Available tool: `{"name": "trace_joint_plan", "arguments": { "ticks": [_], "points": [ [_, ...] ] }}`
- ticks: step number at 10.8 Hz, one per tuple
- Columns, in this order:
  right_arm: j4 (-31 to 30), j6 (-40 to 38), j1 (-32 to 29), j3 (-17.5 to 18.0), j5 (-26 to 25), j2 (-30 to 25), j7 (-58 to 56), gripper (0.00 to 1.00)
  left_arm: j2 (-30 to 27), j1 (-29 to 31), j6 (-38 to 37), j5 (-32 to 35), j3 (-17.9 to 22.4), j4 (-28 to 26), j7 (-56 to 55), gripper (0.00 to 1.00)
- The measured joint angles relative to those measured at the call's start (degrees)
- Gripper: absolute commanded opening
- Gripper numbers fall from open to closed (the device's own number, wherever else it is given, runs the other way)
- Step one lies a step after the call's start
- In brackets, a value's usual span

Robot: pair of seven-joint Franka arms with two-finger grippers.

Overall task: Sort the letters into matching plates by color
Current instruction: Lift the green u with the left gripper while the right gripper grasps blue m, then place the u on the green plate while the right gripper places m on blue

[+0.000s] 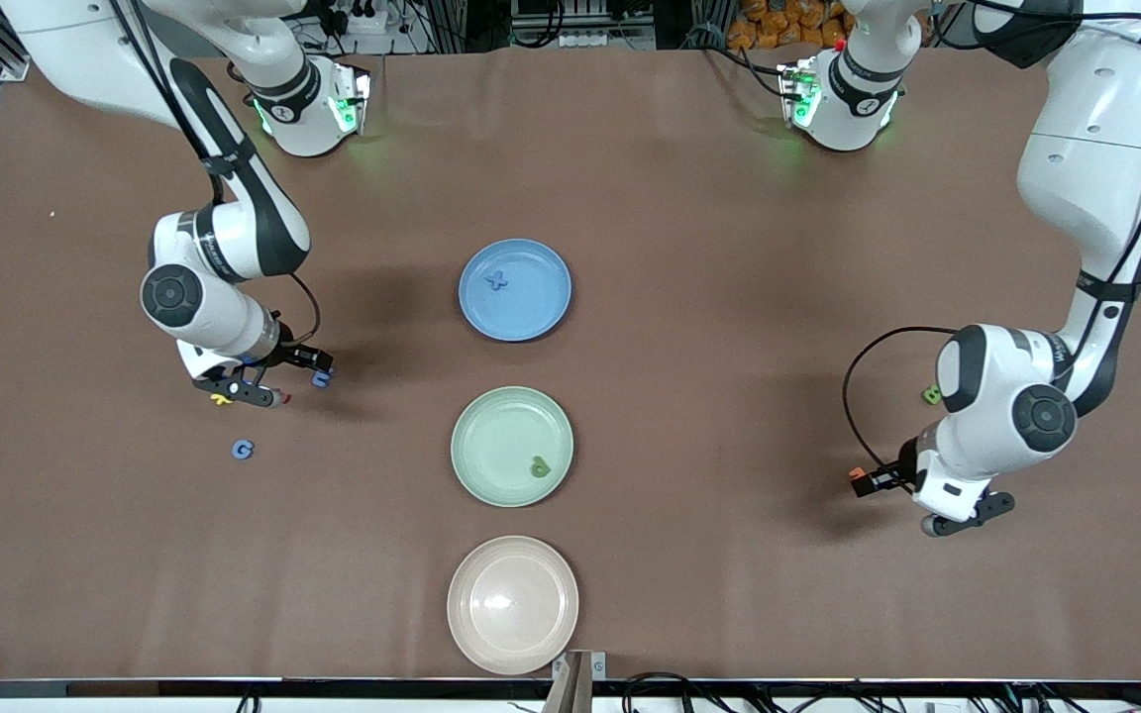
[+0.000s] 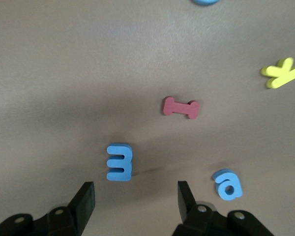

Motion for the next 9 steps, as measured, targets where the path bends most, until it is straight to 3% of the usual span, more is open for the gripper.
{"name": "trace_joint_plan", "arguments": {
  "ticks": [2,3,9],
  "points": [
    [-0.03,1.04,0.04,0.03,2.43,1.40,0.07,0.64,0.00,-3.26,-0.02,-0.01,-0.11,-0.02,-5.22,0.00],
    [-0.03,1.83,0.06,0.05,2.93,1.83,0.08,0.58,0.02,-4.68,-0.04,-0.01,-0.12,-0.07,-7.42,0.00],
    [0.45,3.33,0.10,0.09,3.79,3.56,0.25,0.54,0.17,-17.79,0.02,-0.05,-0.26,0.15,-26.54,0.00]
  ]
}}
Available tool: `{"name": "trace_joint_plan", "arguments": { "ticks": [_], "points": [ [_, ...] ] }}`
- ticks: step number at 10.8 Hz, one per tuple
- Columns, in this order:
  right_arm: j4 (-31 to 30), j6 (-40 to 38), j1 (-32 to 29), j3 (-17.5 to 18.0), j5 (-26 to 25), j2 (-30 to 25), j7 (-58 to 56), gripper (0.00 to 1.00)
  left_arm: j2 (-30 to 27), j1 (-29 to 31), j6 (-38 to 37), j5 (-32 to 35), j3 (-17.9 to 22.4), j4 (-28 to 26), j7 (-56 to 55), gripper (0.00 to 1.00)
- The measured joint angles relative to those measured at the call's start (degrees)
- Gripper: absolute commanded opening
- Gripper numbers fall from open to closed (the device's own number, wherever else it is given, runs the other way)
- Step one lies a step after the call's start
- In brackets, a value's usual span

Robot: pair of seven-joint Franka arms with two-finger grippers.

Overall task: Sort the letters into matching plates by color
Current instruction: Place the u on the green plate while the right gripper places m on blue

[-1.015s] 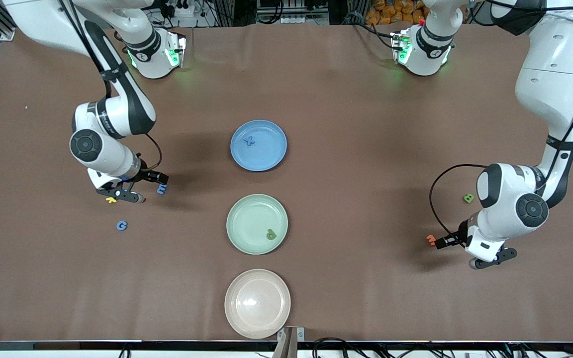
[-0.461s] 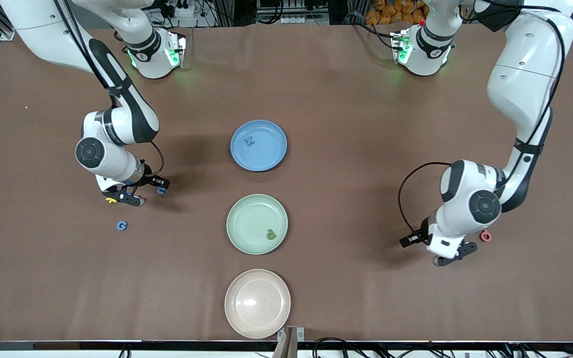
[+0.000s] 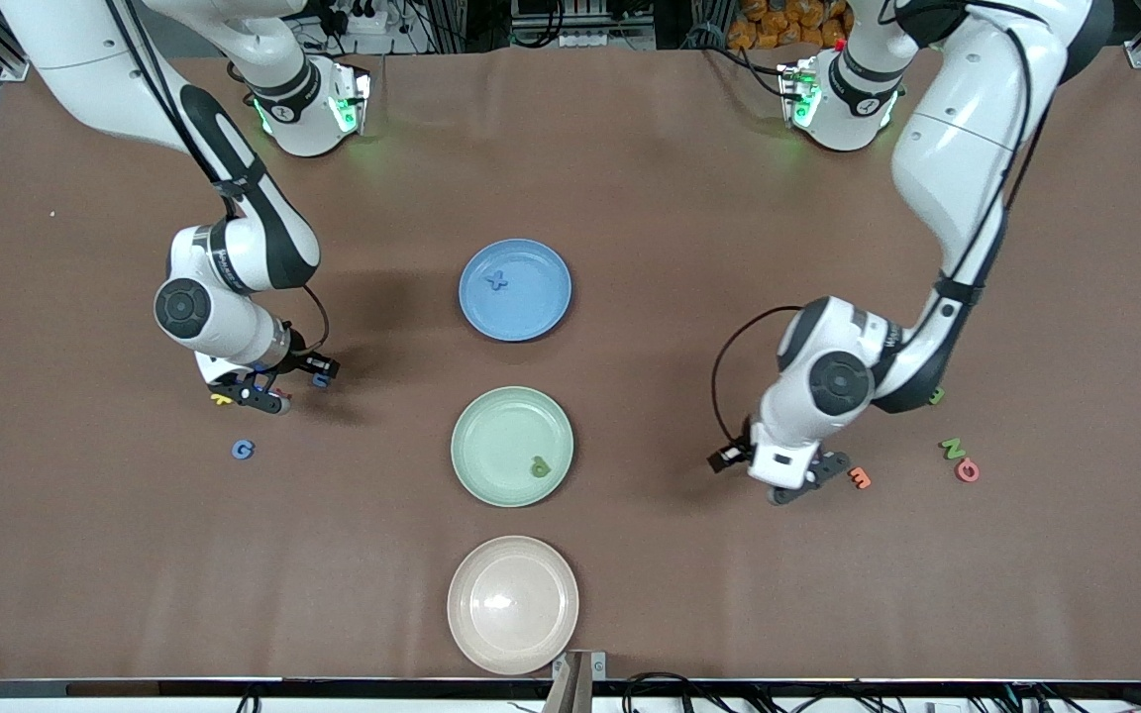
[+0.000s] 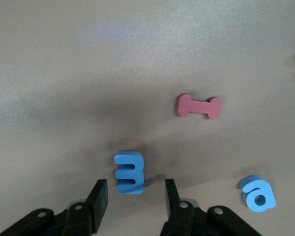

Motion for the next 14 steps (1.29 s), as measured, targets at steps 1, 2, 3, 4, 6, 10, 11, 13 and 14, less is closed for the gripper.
{"name": "trace_joint_plan", "arguments": {
  "ticks": [1,2,3,4,6,10,11,13,14],
  "points": [
    [0.23,0.02,-0.01,0.00,0.04,0.19,0.01,0.53,0.00,-2.00,0.02,0.00,0.03,0.22,-2.46,0.00],
    [0.32,0.75,0.00,0.01,0.06,0.51,0.01,0.49,0.01,-3.57,0.16,-0.01,0.05,0.57,-4.38,0.00],
    [0.38,1.52,0.01,0.01,0.06,1.00,0.01,0.41,0.03,-4.90,0.74,-0.02,0.07,0.95,-6.21,0.00],
    [0.44,1.98,0.02,0.01,0.06,1.53,0.02,0.18,0.14,-6.28,2.56,-0.03,0.09,1.18,-8.34,0.00],
    [0.82,2.18,0.05,0.11,0.07,1.98,0.02,0.00,0.46,-9.38,7.65,-0.07,0.14,1.47,-12.81,0.00],
    [1.80,1.22,1.23,0.46,0.08,1.96,0.02,0.00,0.67,-14.95,15.65,-0.12,0.27,2.43,-19.97,0.00],
    [2.50,0.13,2.28,0.62,0.08,1.72,0.02,0.00,0.69,-15.86,17.03,-0.16,0.29,3.06,-21.01,0.00],
    [4.23,-4.34,5.08,1.02,0.09,0.30,0.14,0.00,0.71,-17.77,20.17,-0.17,0.30,4.03,-23.72,0.00],
    [4.71,-6.06,6.39,1.73,0.32,-0.79,1.06,0.00,0.71,-19.04,22.20,-0.17,0.36,4.17,-25.91,0.00]
  ]
}}
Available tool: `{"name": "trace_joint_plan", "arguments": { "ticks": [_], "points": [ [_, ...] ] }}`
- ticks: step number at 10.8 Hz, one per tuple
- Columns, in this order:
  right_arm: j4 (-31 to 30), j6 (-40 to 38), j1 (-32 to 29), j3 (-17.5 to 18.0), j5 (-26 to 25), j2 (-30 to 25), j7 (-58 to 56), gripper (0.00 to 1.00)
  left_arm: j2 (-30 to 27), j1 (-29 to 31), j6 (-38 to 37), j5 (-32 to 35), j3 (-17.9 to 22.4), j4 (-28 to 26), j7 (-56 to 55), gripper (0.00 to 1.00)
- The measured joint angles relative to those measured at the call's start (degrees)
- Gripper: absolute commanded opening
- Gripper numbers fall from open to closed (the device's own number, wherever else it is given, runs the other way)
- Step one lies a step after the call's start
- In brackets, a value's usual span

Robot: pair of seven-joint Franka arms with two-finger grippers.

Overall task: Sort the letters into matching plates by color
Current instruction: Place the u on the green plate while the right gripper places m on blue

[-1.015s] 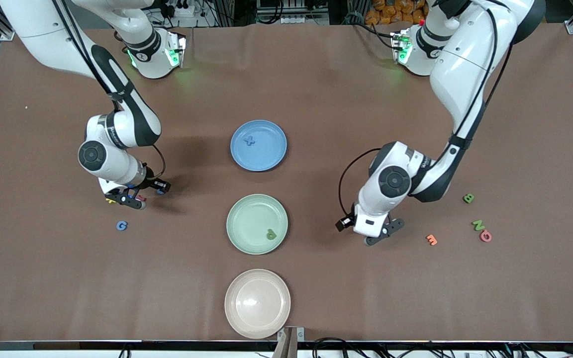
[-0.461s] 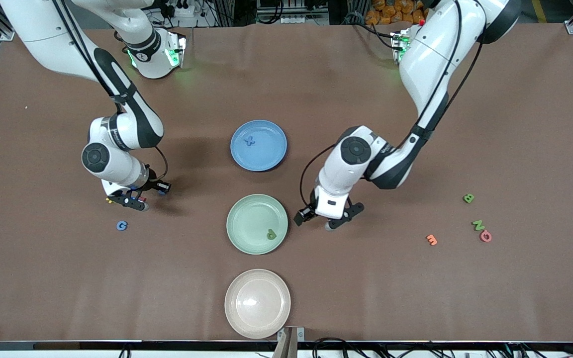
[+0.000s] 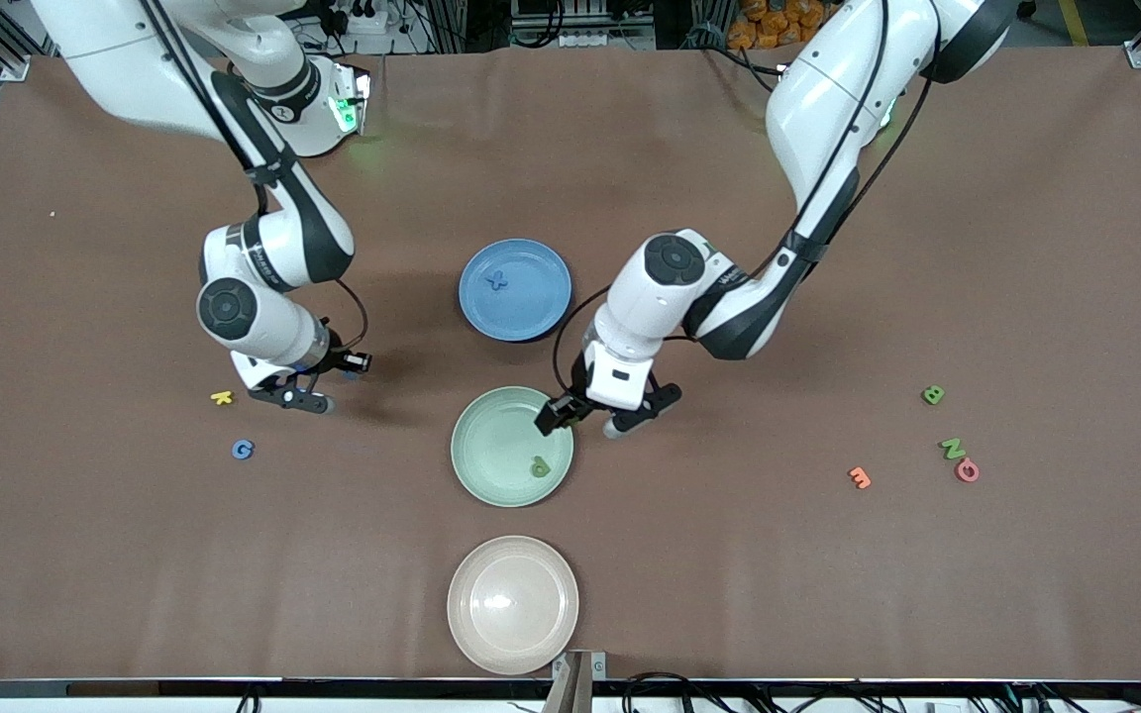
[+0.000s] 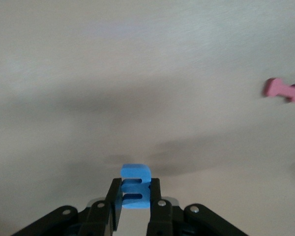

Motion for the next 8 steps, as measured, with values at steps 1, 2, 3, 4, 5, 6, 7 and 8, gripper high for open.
{"name": "trace_joint_plan", "arguments": {
  "ticks": [1,2,3,4,5,6,7,8],
  "points": [
    [0.06,-0.82,1.14,1.47,0.29,-1.00,2.72,0.00,0.02,-1.55,1.53,0.00,0.43,0.04,-1.59,0.00],
    [0.05,-1.16,2.25,3.50,0.47,-1.63,6.49,0.00,0.06,-3.39,2.68,0.00,1.64,0.06,-2.53,0.17],
    [0.05,-1.20,3.13,6.03,0.53,-1.93,10.51,0.00,0.20,-5.24,3.61,0.00,3.17,0.08,-3.75,0.98],
    [0.04,-1.25,3.61,8.72,0.56,-2.13,14.37,0.00,0.39,-6.78,4.17,0.00,4.54,0.10,-5.15,1.00],
    [0.04,-1.49,3.83,11.24,0.58,-2.36,17.93,0.00,0.50,-7.65,4.43,0.01,5.44,0.11,-5.53,1.00],
    [0.04,-1.68,4.02,13.82,0.60,-2.54,21.67,0.00,0.55,-7.88,4.59,-0.01,5.95,0.15,-5.54,1.00],
    [0.03,-1.70,4.53,15.89,0.60,-2.61,24.77,0.00,0.55,-7.76,4.59,-0.01,6.41,0.17,-5.54,1.00],
    [-0.02,-1.70,5.27,17.32,0.60,-2.61,27.25,0.00,0.56,-7.64,4.19,-0.01,7.00,0.17,-5.54,1.00]
  ]
}}
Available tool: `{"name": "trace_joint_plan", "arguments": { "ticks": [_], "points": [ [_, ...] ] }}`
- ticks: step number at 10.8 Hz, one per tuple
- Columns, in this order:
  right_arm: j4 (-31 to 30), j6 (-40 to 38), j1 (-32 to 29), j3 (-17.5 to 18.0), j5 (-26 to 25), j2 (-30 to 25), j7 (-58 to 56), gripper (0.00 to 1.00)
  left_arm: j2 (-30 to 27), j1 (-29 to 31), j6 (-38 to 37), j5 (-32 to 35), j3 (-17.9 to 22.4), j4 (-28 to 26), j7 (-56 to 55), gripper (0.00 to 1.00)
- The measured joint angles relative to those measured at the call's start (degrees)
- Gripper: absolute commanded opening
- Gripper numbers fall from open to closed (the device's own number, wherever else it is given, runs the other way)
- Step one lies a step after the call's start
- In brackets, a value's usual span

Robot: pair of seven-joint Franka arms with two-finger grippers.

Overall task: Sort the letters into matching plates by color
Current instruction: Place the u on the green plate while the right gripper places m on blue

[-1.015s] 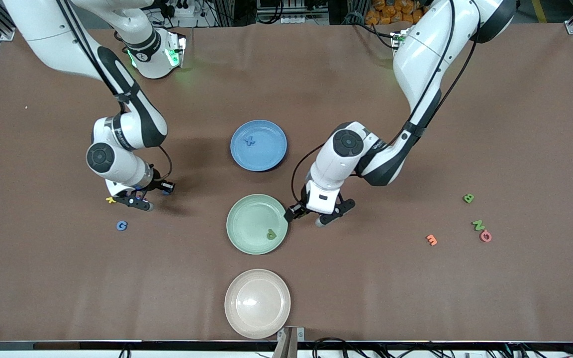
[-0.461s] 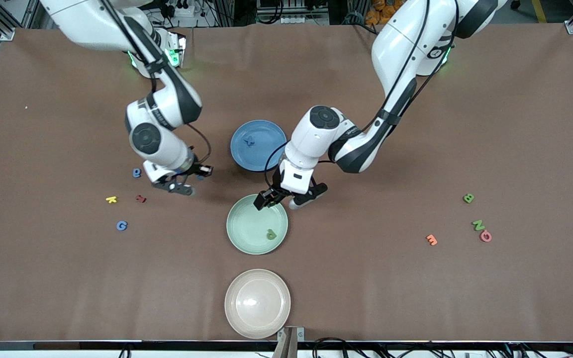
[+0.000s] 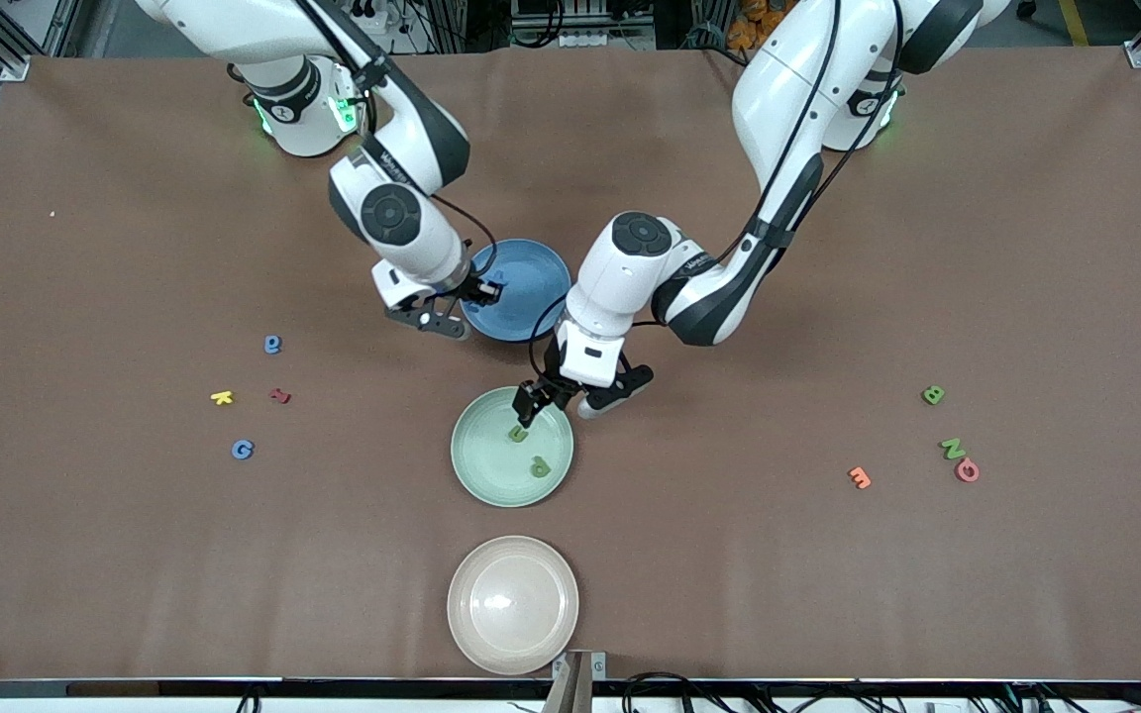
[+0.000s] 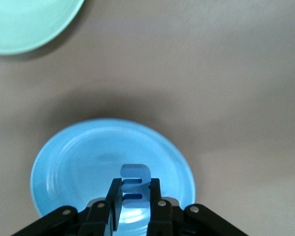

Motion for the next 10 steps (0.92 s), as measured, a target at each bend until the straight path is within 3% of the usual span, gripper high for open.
{"name": "trace_joint_plan", "arguments": {
  "ticks": [3,5,6,8,9,10],
  "points": [
    [-0.33,2.03,3.60,0.93,0.02,0.34,5.62,0.00,-0.28,1.58,-6.33,0.00,2.81,0.35,0.00,1.00],
    [-0.50,4.72,6.54,0.91,0.02,1.69,8.68,0.00,-1.29,5.99,-17.29,0.00,3.17,0.58,1.73,1.00],
    [-0.50,5.58,7.71,0.89,0.02,2.57,9.52,0.05,-2.35,9.03,-23.50,0.00,3.16,0.62,4.95,1.00],
    [-0.33,6.60,8.70,0.56,0.02,3.90,9.73,0.33,-4.14,14.02,-30.96,0.00,2.98,0.60,11.59,1.00],
    [0.01,6.76,8.97,0.16,0.02,4.46,9.74,0.69,-4.85,15.80,-33.81,0.00,2.89,0.28,13.92,1.00],
    [0.37,6.96,9.19,-0.34,0.02,4.88,9.74,0.81,-5.67,17.05,-35.86,0.00,2.83,-0.85,16.47,1.00]
  ]
}}
